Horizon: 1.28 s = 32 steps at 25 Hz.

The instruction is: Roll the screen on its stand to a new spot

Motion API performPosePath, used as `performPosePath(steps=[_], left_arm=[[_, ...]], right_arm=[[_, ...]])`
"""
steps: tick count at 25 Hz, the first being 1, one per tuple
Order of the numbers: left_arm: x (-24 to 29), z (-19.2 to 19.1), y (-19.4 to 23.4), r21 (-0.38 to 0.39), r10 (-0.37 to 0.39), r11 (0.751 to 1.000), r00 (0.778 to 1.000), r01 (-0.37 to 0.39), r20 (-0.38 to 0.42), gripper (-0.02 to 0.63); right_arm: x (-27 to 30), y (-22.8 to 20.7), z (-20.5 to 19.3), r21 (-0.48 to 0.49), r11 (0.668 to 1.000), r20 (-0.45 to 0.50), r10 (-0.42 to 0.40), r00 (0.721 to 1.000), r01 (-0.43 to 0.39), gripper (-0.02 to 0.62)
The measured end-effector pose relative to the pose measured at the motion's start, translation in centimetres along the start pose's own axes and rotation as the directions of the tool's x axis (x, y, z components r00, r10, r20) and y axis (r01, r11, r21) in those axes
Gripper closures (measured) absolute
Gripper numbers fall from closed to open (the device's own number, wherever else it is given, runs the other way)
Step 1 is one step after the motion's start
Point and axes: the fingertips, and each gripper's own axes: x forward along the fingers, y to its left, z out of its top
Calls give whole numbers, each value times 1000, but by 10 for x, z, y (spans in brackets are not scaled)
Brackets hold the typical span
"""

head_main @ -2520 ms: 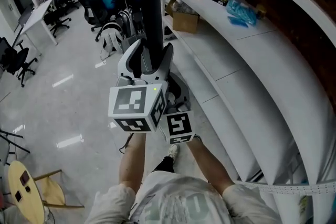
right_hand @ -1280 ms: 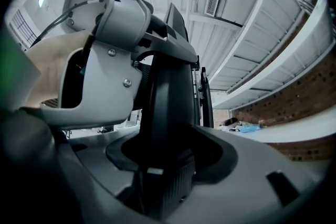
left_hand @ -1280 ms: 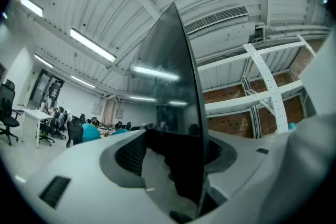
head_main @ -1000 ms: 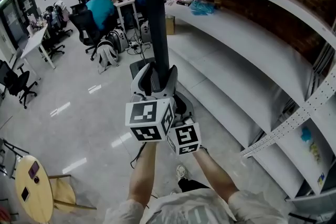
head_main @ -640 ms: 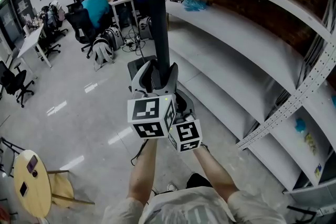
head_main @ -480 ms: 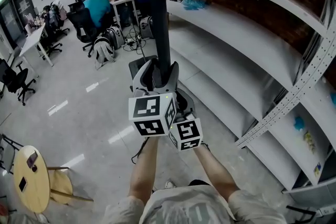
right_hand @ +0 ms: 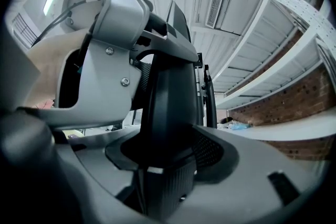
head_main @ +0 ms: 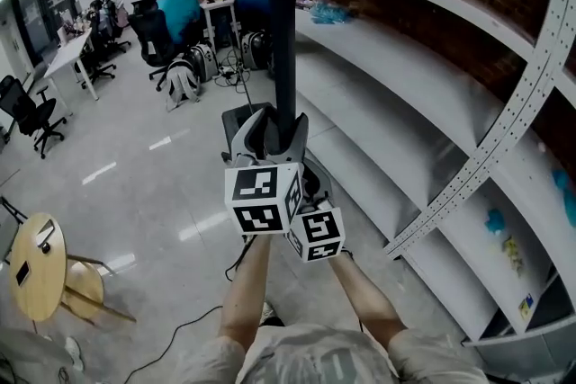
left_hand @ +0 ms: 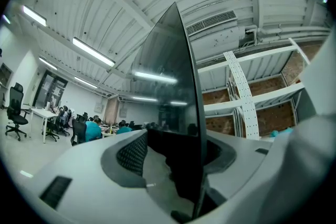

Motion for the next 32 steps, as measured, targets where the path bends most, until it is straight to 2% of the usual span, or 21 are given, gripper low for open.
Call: performPosePath(steps=[16, 22, 32], left_arm=[[-83, 7, -134, 3, 25, 1000, 1000, -25, 8, 344], [-118, 10, -168, 0, 16, 1000, 1000, -16, 1, 347], [-185, 22, -209, -18, -42, 999, 999, 43, 1, 348]], right_arm=[[-155, -8, 26, 3, 1000, 14, 26, 1000, -26, 344], [-202, 3, 40, 2, 1000, -2, 19, 1000, -19, 341], [-272, 36, 54, -13, 999, -8, -30, 1000, 30, 339]])
